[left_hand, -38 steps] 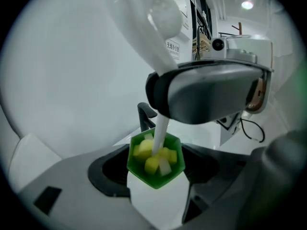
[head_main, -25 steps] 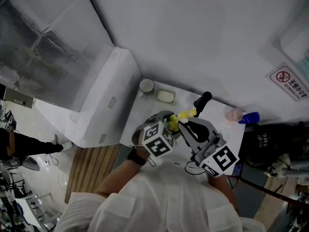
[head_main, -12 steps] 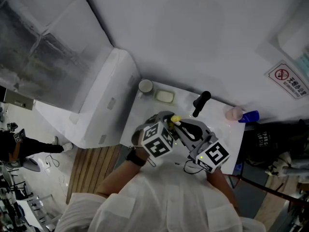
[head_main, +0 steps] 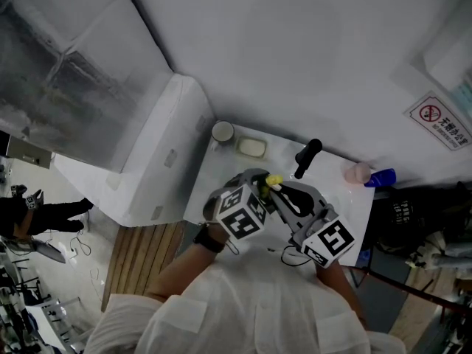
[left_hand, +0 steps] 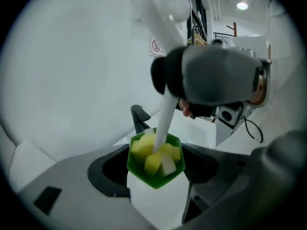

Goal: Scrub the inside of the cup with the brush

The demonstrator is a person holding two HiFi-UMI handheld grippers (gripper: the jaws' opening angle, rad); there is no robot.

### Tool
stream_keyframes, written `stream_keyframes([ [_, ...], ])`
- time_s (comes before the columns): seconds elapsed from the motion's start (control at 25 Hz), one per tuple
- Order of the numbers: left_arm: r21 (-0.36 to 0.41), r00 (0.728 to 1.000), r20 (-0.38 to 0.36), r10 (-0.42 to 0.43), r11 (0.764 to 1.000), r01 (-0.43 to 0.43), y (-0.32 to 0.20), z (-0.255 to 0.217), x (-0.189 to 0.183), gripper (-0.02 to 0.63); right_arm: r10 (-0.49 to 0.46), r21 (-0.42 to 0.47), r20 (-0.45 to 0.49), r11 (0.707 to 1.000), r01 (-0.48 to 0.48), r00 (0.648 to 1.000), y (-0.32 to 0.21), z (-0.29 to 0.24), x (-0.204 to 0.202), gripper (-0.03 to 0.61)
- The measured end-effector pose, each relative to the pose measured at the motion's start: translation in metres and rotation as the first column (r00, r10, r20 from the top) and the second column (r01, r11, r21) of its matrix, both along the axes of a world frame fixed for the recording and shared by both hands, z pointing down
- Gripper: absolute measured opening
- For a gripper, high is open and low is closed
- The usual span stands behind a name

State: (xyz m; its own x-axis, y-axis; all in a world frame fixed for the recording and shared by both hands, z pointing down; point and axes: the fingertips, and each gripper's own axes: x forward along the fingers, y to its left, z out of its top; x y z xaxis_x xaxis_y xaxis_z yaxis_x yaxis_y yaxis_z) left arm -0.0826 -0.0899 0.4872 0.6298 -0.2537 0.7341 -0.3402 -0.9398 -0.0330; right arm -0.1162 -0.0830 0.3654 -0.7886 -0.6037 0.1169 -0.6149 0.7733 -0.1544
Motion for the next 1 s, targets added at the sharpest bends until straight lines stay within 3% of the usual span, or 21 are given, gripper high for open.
stream_keyframes([
  [0.12, 0.003, 0.999, 0.040, 0.013, 1.000, -0.014, 0.002, 0.010, -0.003, 0.304, 0.012, 0.043, 0.065, 0.999, -0.015, 0.998, 0.000, -0.025, 0.003, 0.041],
  [0.4, -0.003, 1.000, 0.027, -0.004, 1.000, 0.004, 0.000, 0.011, -0.004, 0.305, 0.001, 0.063, 0.060, 0.998, -0.004, 0.998, 0.001, -0.034, 0.007, 0.034],
  [0.6, -0.002, 1.000, 0.017, 0.005, 1.000, -0.005, 0.001, 0.006, -0.001, 0.304, -0.018, 0.035, -0.014, 0.999, 0.018, 1.000, 0.000, -0.006, 0.000, 0.038],
  [1.0, -0.016, 0.999, 0.031, 0.021, 1.000, -0.020, 0.004, 0.012, -0.001, 0.305, -0.014, 0.004, -0.071, 1.000, 0.014, 0.997, -0.005, 0.024, 0.001, 0.034],
])
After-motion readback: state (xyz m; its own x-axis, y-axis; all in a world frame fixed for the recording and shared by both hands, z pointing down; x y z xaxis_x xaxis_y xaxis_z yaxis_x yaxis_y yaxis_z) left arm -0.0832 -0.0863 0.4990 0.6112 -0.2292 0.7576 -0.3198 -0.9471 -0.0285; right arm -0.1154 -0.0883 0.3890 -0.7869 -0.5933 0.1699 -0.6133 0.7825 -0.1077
